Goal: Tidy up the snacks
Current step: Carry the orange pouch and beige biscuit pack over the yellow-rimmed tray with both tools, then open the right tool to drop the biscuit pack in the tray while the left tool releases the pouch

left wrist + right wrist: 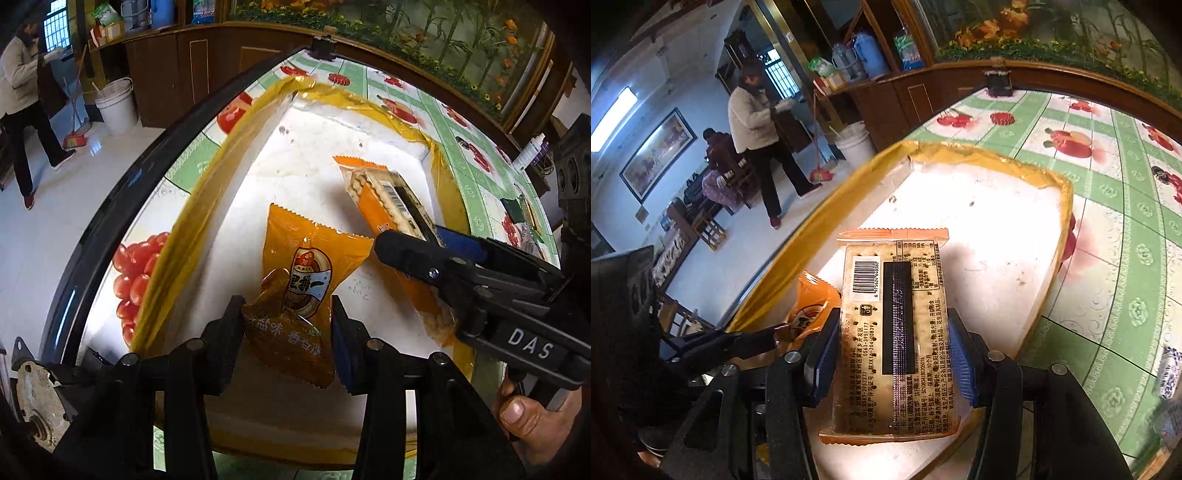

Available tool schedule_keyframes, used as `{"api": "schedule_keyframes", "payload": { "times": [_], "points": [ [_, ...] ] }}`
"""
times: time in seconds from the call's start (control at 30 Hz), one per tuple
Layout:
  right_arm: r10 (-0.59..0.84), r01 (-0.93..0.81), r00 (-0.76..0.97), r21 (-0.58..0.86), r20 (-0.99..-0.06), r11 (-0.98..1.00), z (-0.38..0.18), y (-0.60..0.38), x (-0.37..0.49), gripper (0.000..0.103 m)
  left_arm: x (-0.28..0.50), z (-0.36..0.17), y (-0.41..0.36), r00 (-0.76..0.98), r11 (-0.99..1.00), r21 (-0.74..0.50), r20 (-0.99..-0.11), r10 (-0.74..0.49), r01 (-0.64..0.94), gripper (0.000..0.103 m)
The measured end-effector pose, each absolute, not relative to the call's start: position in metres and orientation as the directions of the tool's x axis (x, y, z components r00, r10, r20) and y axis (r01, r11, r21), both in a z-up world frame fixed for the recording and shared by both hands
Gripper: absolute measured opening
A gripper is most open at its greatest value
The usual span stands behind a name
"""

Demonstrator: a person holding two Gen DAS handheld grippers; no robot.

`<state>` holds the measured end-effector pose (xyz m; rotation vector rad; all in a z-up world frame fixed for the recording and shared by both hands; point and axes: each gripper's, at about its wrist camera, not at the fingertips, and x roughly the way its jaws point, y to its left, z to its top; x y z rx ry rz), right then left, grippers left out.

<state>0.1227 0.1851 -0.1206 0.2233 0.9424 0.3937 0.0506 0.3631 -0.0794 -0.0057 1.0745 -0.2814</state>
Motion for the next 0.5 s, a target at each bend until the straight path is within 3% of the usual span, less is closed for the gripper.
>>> {"api": "schedule_keyframes", "payload": {
  "times": [0.13,0.23,0.33,0.5],
  "points": [
    [0.387,-0.25,0.528,0.298,-0.756,0.922,-0.119,0.195,0.124,0.057,0.05,-0.08,0.354,0.424,0.968,-0.088,-0.887,-0.185,0.237,0.056],
    [0.391,-0.241,0.532,0.308,-0.751,0.92,-0.116,0.191,0.123,0.059,0.045,-0.079,0.351,0.431,0.971,-0.048,-0.89,-0.148,0.235,0.059],
    [0.403,-0.219,0.557,0.339,-0.727,0.915,-0.107,0.177,0.114,0.063,0.039,-0.072,0.36,0.436,0.975,-0.083,-0.884,-0.168,0.206,0.066],
    [0.404,-0.174,0.629,0.386,-0.664,0.906,-0.081,0.141,0.081,0.07,0.037,-0.06,0.37,0.45,0.976,-0.143,-0.869,-0.204,0.166,0.066]
  ]
}}
